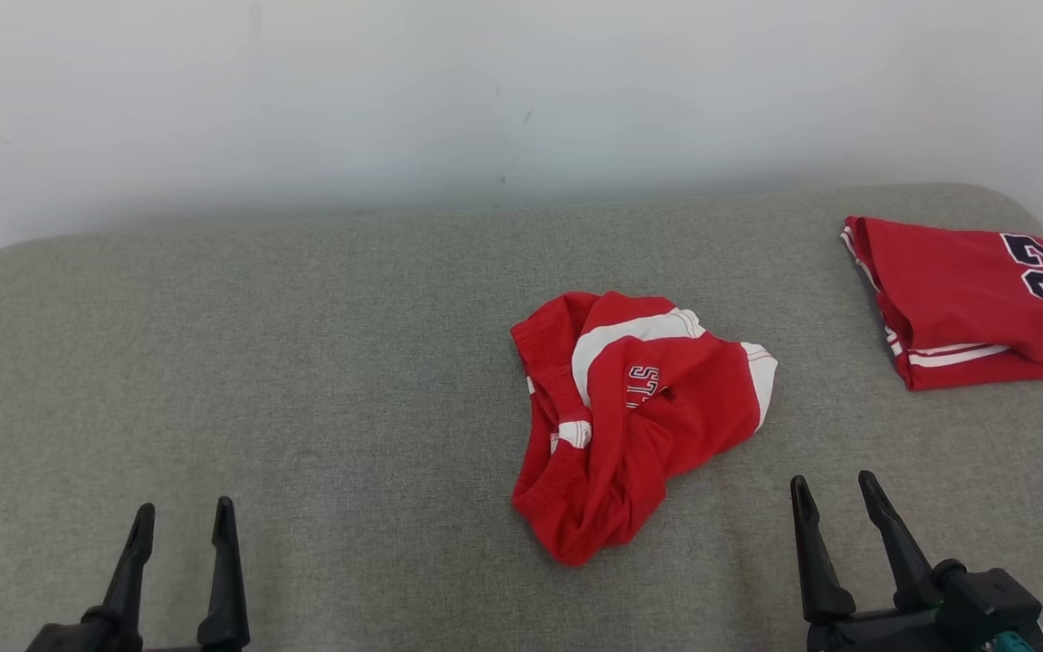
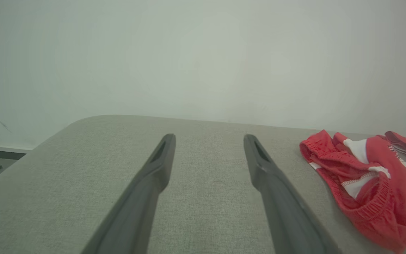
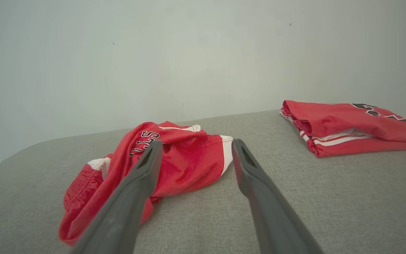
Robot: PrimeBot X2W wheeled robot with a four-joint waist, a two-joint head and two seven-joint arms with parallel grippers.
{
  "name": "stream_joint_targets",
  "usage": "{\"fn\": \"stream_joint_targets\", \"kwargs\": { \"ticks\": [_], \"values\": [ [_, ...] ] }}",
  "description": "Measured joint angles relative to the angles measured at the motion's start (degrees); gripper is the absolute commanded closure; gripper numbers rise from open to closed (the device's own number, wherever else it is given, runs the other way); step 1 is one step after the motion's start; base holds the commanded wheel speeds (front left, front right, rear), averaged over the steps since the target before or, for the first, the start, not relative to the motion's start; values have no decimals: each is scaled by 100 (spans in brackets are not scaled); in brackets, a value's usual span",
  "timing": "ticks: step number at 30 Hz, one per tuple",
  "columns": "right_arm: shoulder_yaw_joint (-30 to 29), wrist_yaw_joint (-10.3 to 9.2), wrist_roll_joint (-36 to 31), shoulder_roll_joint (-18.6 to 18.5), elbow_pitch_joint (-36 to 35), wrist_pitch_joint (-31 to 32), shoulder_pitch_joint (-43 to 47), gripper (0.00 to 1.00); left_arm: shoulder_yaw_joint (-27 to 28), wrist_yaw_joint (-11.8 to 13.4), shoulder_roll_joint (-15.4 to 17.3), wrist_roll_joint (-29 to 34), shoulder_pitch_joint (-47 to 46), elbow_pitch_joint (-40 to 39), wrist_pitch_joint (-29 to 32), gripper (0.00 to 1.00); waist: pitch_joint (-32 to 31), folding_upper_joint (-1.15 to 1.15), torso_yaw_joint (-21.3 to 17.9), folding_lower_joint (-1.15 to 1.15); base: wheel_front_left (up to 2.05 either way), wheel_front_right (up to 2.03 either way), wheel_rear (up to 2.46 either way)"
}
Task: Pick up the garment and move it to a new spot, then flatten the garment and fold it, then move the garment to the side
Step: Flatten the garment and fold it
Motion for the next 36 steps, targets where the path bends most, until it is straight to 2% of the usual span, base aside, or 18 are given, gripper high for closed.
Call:
{"fn": "stream_joint_targets", "kwargs": {
  "ticks": [5, 15, 23, 35, 36],
  "values": [
    [18, 0, 16, 0, 0, 0, -27, 0, -321, -81, 0, -9, -275, 183, 0, 0, 41, 0, -75, 0, 0, 0, 0],
    [97, 0, 24, 4, 10, -1, -194, 0, -1650, -132, 9, -192, -1492, 778, 0, 0, 238, 0, -353, 0, 0, 0, 0],
    [97, 0, 48, 52, 14, 0, -335, 0, -2510, -132, 255, -446, -2233, 1462, 0, 0, 473, 0, -729, 0, 0, 0, 0],
    [41, 0, 48, 118, -3, 0, -413, 0, -3054, -132, 409, -648, -2477, 2225, 0, 0, 810, 1, -1194, 1, 0, 0, 0],
    [30, 0, 47, 124, -8, 0, -414, 0, -3083, -132, 411, -693, -2490, 2291, 0, 20, 834, 0, -1220, 1, 0, 0, 0]
  ]
}}
